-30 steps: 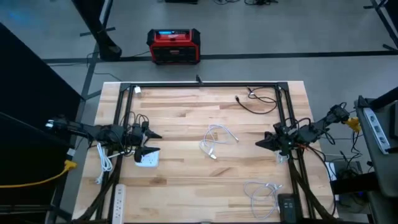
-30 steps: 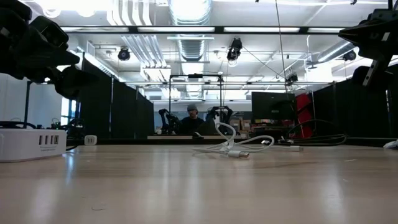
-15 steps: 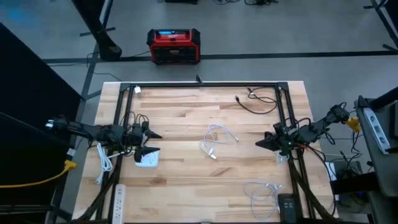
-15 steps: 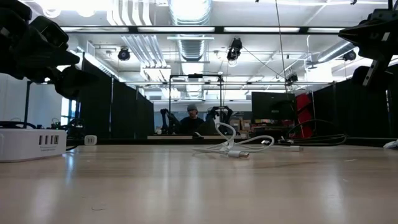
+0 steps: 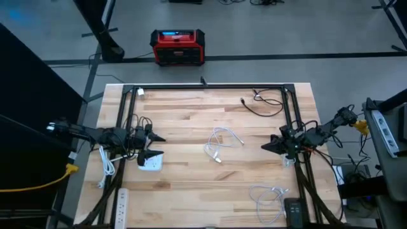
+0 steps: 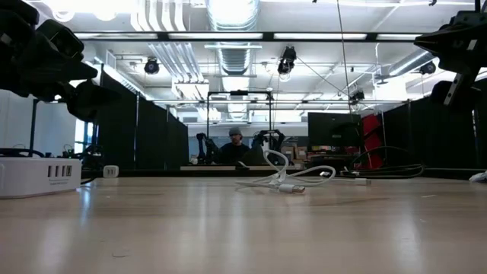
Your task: Insert USB
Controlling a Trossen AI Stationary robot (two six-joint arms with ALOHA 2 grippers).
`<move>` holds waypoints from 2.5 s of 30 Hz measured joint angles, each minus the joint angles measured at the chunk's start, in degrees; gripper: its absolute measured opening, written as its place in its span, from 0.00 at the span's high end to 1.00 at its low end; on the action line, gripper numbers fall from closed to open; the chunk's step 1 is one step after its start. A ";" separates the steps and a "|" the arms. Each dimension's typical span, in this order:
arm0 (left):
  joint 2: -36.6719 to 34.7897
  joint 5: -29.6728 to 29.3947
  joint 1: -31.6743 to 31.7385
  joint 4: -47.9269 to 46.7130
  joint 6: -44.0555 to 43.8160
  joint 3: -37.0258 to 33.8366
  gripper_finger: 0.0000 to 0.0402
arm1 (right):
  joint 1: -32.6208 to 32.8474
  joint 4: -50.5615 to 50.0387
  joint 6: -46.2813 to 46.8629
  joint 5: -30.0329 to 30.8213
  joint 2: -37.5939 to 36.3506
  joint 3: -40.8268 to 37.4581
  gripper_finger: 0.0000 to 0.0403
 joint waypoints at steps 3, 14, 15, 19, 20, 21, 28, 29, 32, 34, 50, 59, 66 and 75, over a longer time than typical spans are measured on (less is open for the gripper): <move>0.00 0.02 0.01 0.00 -0.01 -0.01 0.31 | 0.00 0.01 0.00 0.00 -0.01 0.01 1.00; 0.00 0.01 0.00 0.00 -0.02 -0.01 0.31 | 0.02 0.00 0.00 0.00 -0.02 -0.01 1.00; 0.00 0.02 0.00 0.00 0.00 -0.02 0.31 | 0.01 0.00 0.00 0.00 0.00 0.00 1.00; 0.00 0.02 0.00 0.00 0.00 0.00 0.31 | 0.00 0.00 -0.02 0.00 0.00 0.01 1.00; 0.00 0.02 0.02 0.00 0.00 0.00 0.31 | 0.02 0.00 -0.02 0.00 0.00 -0.01 1.00; 0.00 0.00 0.02 0.00 0.00 0.00 0.31 | 0.02 0.02 0.00 0.00 -0.02 0.01 1.00; 0.00 0.02 0.00 0.02 -0.02 0.00 0.31 | 0.02 0.00 -0.01 0.00 0.00 0.01 1.00; 0.00 0.02 0.00 0.00 -0.01 -0.02 0.31 | 0.02 0.00 -0.01 0.00 0.00 0.00 1.00; 0.00 0.01 0.01 0.00 -0.01 0.00 0.31 | 0.02 0.00 -0.01 0.00 0.00 0.00 1.00; 0.00 0.00 0.00 0.00 0.00 -0.01 0.31 | 0.01 0.00 0.00 0.00 0.00 0.01 1.00; 0.00 0.01 0.00 0.00 -0.01 -0.02 0.31 | 0.01 0.00 -0.01 0.01 -0.01 0.01 1.00; 0.05 -3.50 0.03 3.31 16.24 -0.01 0.31 | 0.02 0.00 0.00 0.00 0.00 0.01 1.00; 0.00 -6.21 0.07 6.16 15.22 0.00 0.31 | 0.02 0.02 -5.02 0.05 0.00 0.01 1.00; 0.00 -9.15 0.09 34.07 -10.26 0.00 0.31 | 0.00 0.07 -10.64 1.57 -0.02 -0.01 1.00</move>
